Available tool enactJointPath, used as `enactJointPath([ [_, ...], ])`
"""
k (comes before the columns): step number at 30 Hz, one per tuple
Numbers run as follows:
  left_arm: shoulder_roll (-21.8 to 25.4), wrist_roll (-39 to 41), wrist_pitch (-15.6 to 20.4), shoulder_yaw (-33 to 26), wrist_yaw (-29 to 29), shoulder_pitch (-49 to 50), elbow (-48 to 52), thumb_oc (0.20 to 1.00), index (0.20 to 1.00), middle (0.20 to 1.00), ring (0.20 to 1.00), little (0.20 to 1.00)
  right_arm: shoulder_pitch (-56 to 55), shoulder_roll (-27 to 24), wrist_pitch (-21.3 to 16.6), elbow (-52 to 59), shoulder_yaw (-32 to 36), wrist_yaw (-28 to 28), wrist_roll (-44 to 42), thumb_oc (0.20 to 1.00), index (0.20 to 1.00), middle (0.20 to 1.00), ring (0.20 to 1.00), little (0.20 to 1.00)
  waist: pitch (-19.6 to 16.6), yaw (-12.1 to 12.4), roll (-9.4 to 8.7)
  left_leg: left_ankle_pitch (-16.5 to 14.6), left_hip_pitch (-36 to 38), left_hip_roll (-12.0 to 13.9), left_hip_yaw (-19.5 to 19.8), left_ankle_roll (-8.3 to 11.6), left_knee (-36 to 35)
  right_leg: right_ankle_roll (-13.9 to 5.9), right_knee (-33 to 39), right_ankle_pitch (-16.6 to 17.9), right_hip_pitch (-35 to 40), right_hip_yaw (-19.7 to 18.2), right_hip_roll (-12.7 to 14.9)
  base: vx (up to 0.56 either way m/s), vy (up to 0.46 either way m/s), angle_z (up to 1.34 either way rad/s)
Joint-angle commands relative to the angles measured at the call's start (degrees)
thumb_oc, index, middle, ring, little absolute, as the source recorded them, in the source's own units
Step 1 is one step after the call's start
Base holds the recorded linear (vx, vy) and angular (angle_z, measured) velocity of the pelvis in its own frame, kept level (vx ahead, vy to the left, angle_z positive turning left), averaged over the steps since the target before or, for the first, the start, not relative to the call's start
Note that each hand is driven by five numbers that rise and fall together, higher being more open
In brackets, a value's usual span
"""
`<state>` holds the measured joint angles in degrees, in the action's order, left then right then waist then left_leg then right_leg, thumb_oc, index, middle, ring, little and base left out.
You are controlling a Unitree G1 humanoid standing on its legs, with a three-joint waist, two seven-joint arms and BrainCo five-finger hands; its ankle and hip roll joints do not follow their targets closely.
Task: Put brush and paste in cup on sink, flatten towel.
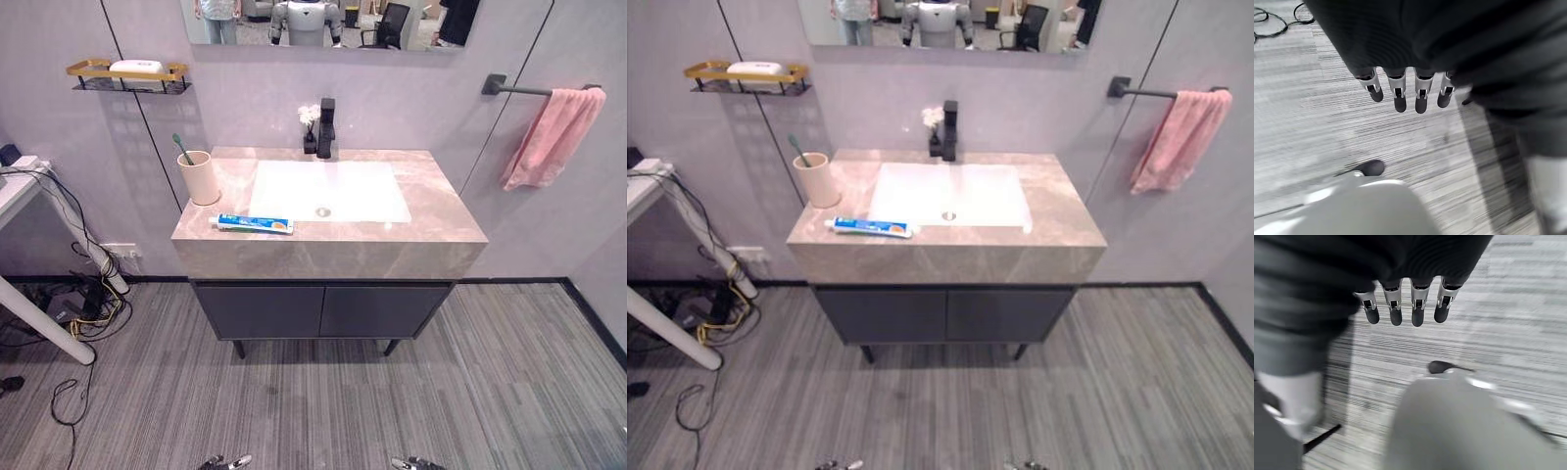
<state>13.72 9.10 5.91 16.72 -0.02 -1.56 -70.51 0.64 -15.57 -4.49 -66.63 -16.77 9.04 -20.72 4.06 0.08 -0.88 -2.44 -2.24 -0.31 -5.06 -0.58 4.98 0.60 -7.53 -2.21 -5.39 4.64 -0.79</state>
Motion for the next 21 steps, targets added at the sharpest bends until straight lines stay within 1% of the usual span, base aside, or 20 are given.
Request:
enactJointPath([
  [1,1.4,0.5,2.0,-0.1,1.8,-1.9,0.3,1.0,1.0,1.0,1.0,1.0,3.6,-1.0,-2.2,-0.7,1.8,-0.3,-6.8,1.0,1.0,1.0,1.0,1.0,2.8,-0.2,-0.07,-0.6,-1.0,-0.7,-1.3,2.32,4.1,-5.56,-4.2,0.2,0.7,1.1,2.8,-0.07,-0.014,0.2],
  [2,1.2,3.2,2.0,-0.4,1.5,-2.4,0.4,1.0,1.0,1.0,1.0,1.0,4.8,-0.6,-1.9,-1.4,1.6,-0.2,-7.2,1.0,1.0,1.0,1.0,1.0,3.1,-0.1,-0.02,-1.6,-2.7,-0.5,-0.9,2.48,7.4,-5.81,-6.8,-0.7,-0.4,1.9,3.4,-0.02,-0.014,0.1],
  [3,1.2,3.2,2.0,-0.4,1.5,-2.4,0.4,1.0,1.0,1.0,1.0,1.0,4.8,-0.6,-2.0,-1.5,1.6,-0.2,-7.2,1.0,1.0,1.0,1.0,1.0,3.1,-0.2,-0.02,-1.7,-2.8,-0.5,-0.8,2.47,7.5,-5.8,-6.8,-0.8,-0.5,1.9,3.4,-0.01,-0.039,0.11],
  [4,0.8,4.7,2.2,-0.5,1.6,-3.0,0.0,1.0,1.0,1.0,1.0,1.0,5.7,-0.3,-2.1,-1.5,1.4,-0.4,-7.7,1.0,1.0,1.0,1.0,1.0,3.1,-0.1,-0.04,-2.7,-3.7,-0.3,-0.7,2.55,10.1,-5.65,-8.3,-1.6,-0.9,2.3,3.6,0.0,-0.025,0.1],
  [7,0.5,5.4,2.4,-0.4,1.7,-3.3,0.2,1.0,1.0,1.0,1.0,1.0,6.0,-0.2,-2.4,-0.8,1.4,-0.3,-8.7,1.0,1.0,1.0,1.0,1.0,3.3,-0.1,0.0,-3.5,-4.2,0.0,-0.6,2.56,11.6,-5.47,-9.3,-2.3,-1.1,2.8,3.6,0.0,-0.031,0.12],
  [8,0.3,5.8,2.4,-0.4,1.7,-3.7,0.1,1.0,1.0,1.0,1.0,1.0,6.7,0.2,-2.4,-1.2,2.1,-0.5,-11.2,1.0,1.0,1.0,1.0,1.0,3.5,-0.1,0.04,-3.8,-4.5,0.1,-0.7,2.57,12.5,-5.4,-9.7,-2.6,-1.1,3.0,3.6,0.01,-0.045,0.12],
  [9,0.2,6.6,2.6,-0.2,1.9,-3.7,0.6,1.0,1.0,1.0,1.0,1.0,6.8,0.8,-1.9,-1.0,3.9,0.4,-17.4,1.0,1.0,1.0,1.0,1.0,3.7,0.0,0.11,-3.9,-4.7,0.2,-0.6,2.56,13.1,-5.36,-10.1,-2.8,-1.2,3.2,3.7,0.01,-0.036,0.13],
  [10,0.0,6.7,2.8,-0.2,2.0,-3.7,1.2,1.0,1.0,1.0,1.0,1.0,6.9,1.1,-2.3,-0.8,4.5,0.9,-18.8,1.0,1.0,1.0,1.0,1.0,3.8,0.0,0.22,-3.9,-4.7,0.3,-0.6,2.54,13.4,-5.27,-10.3,-3.0,-1.1,3.2,3.6,0.02,-0.038,0.14],
  [11,-0.1,6.8,2.9,0.0,2.0,-3.7,1.3,1.0,1.0,1.0,1.0,1.0,7.0,1.5,-2.3,-1.5,5.0,0.8,-19.9,1.0,1.0,1.0,1.0,1.0,3.9,0.1,0.28,-4.0,-4.5,0.3,-0.6,2.44,13.4,-5.24,-10.3,-3.1,-0.9,3.3,3.6,0.03,-0.031,0.03],
  [14,-0.2,8.3,3.2,-0.2,1.7,-3.5,1.4,1.0,1.0,1.0,1.0,1.0,7.4,1.6,-2.4,-2.1,4.4,0.7,-19.1,1.0,1.0,1.0,1.0,1.0,3.9,0.3,0.46,-3.8,-3.9,0.2,-0.4,2.34,12.8,-5.12,-9.8,-3.1,-0.3,3.1,3.5,0.03,-0.025,-0.02],
  [16,-0.7,10.0,2.9,-0.8,1.6,-3.4,0.3,1.0,1.0,1.0,1.0,1.0,8.0,1.3,-2.4,-2.2,2.5,0.0,-15.7,1.0,1.0,1.0,1.0,1.0,3.8,0.4,0.75,-3.2,-2.5,0.0,-0.5,2.1,11.1,-4.97,-8.9,-2.7,0.7,2.6,3.1,0.07,-0.032,-0.02],
  [20,-1.1,9.8,3.2,-0.5,1.8,-3.2,0.0,1.0,1.0,1.0,1.0,1.0,7.9,1.5,-2.5,-2.3,2.3,-0.2,-15.3,1.0,1.0,1.0,1.0,1.0,3.4,0.4,1.09,-2.6,-1.1,-0.2,-0.5,2.1,9.1,-4.84,-7.5,-2.4,1.8,2.4,2.8,0.08,-0.032,-0.03],
  [21,-1.5,9.9,3.1,-0.4,1.7,-3.2,-0.7,1.0,1.0,1.0,1.0,1.0,7.6,1.6,-2.4,-3.4,2.2,-0.7,-14.3,1.0,1.0,1.0,1.0,1.0,2.9,0.4,1.41,-1.6,0.5,-0.2,-0.3,2.27,6.1,-4.45,-5.4,-2.2,3.0,2.1,2.4,0.07,-0.032,0.0],
])
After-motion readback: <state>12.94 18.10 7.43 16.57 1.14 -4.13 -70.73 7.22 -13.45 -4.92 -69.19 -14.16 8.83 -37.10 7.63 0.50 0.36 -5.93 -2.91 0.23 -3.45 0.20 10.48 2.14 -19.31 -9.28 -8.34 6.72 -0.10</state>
